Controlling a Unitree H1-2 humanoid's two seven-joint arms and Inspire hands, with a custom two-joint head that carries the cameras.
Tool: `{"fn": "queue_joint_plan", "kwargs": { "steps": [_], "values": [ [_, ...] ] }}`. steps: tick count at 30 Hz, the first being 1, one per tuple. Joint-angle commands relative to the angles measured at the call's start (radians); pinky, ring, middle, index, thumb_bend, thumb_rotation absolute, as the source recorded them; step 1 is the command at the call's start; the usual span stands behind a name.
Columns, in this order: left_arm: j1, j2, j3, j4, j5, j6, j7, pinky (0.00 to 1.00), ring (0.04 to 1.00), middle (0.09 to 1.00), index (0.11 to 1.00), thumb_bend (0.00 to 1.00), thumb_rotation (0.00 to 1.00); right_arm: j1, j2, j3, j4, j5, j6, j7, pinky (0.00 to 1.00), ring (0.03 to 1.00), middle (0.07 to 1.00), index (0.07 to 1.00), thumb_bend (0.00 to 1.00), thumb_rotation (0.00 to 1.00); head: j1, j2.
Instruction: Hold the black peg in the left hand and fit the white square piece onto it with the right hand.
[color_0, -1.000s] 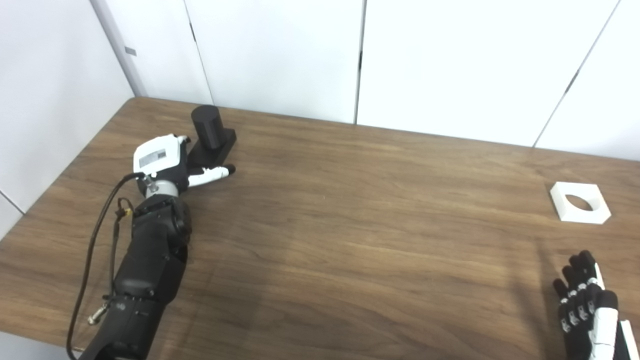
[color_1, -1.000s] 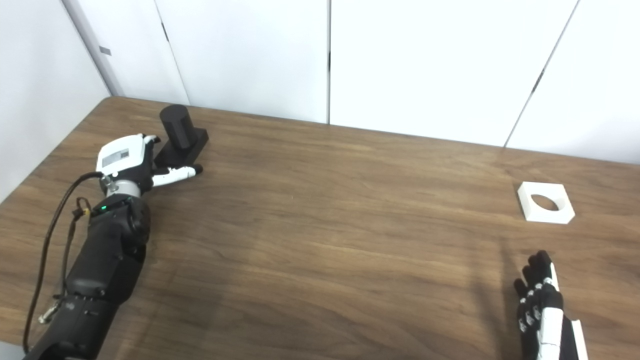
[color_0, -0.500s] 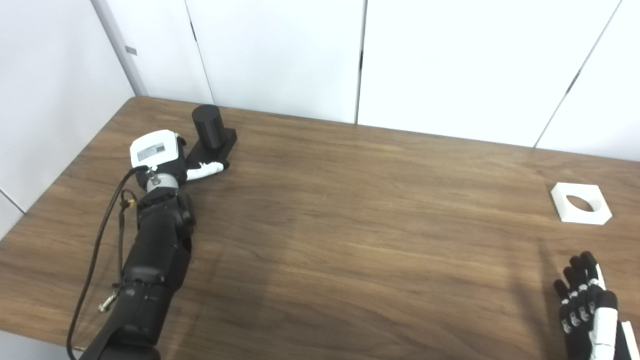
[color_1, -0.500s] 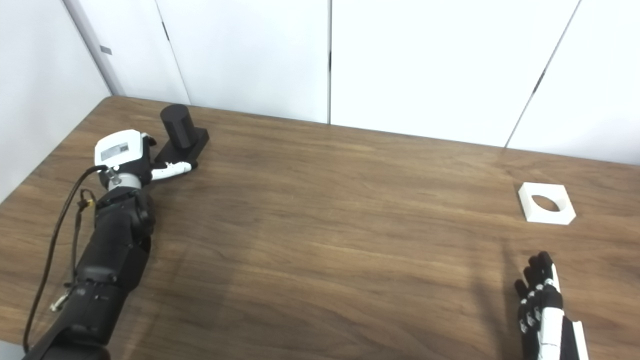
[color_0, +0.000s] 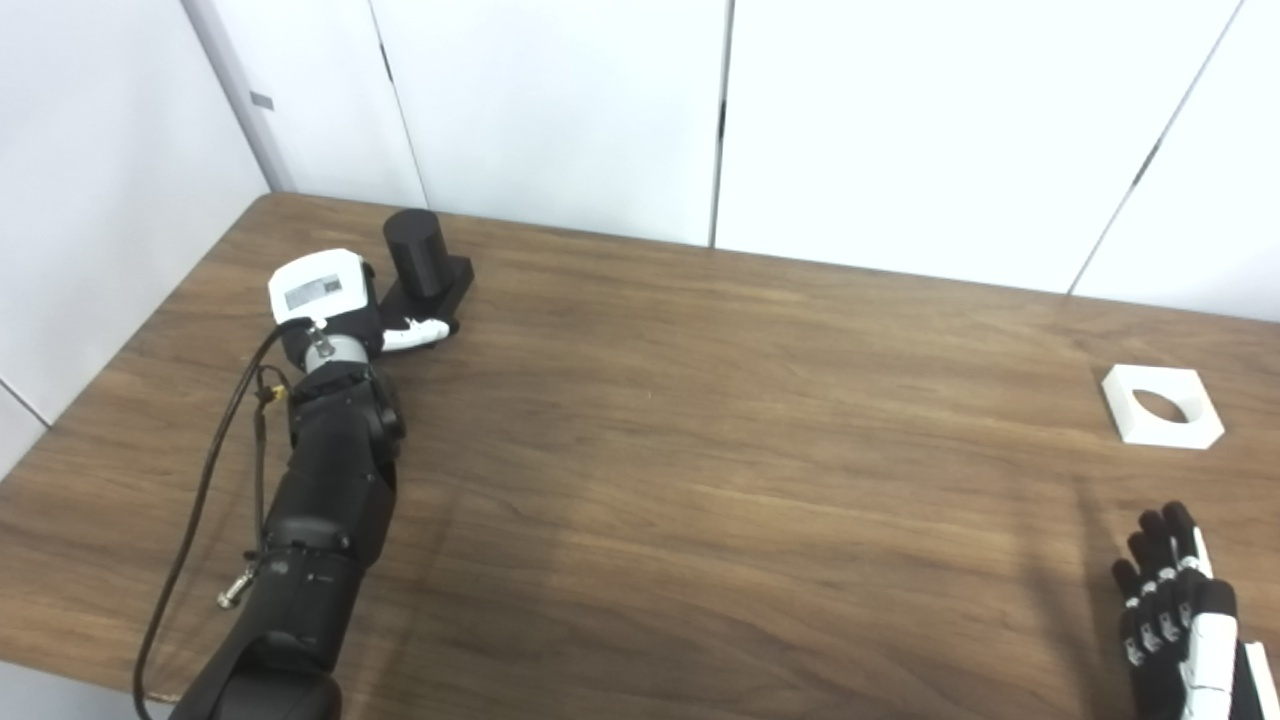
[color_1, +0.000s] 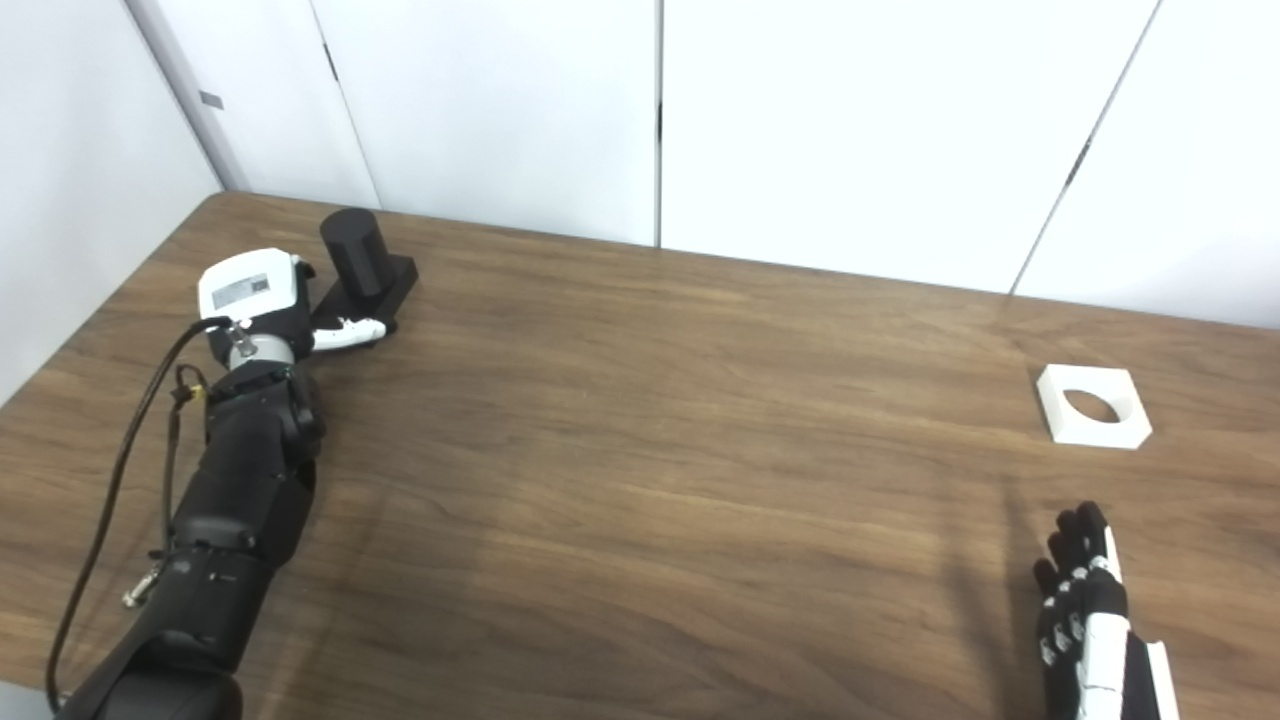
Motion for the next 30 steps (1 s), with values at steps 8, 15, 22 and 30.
{"fn": "queue_joint_plan", "kwargs": {
  "steps": [8, 15, 22, 30],
  "values": [
    [-0.073, 0.034, -0.011, 0.014, 0.009, 0.001, 0.018, 0.85, 0.911, 0.894, 0.804, 0.88, 0.73, -0.014, 0.028, -0.006, -0.038, -0.007, -0.010, 0.001, 1.00, 1.000, 0.994, 1.000, 0.55, 1.00, -0.002, 0.004],
    [-0.075, 0.044, -0.025, 0.022, -0.015, 0.001, 0.027, 0.87, 0.920, 0.886, 0.768, 0.86, 0.65, -0.016, 0.028, -0.007, -0.031, 0.009, -0.020, 0.007, 1.00, 1.000, 0.995, 1.000, 0.53, 1.00, -0.003, 0.006],
    [-0.073, 0.059, -0.052, 0.040, 0.012, 0.001, 0.042, 0.88, 0.907, 0.873, 0.741, 0.87, 0.61, -0.012, 0.025, -0.005, -0.035, -0.001, -0.012, 0.006, 1.00, 1.000, 0.989, 1.000, 0.53, 1.00, -0.005, 0.010],
    [-0.072, 0.060, -0.054, 0.058, -0.009, 0.001, 0.085, 0.86, 0.888, 0.848, 0.691, 0.86, 0.54, -0.011, 0.023, -0.004, -0.040, -0.006, -0.006, 0.006, 1.00, 1.000, 0.986, 1.000, 0.53, 1.00, -0.007, 0.015]
  ]
}}
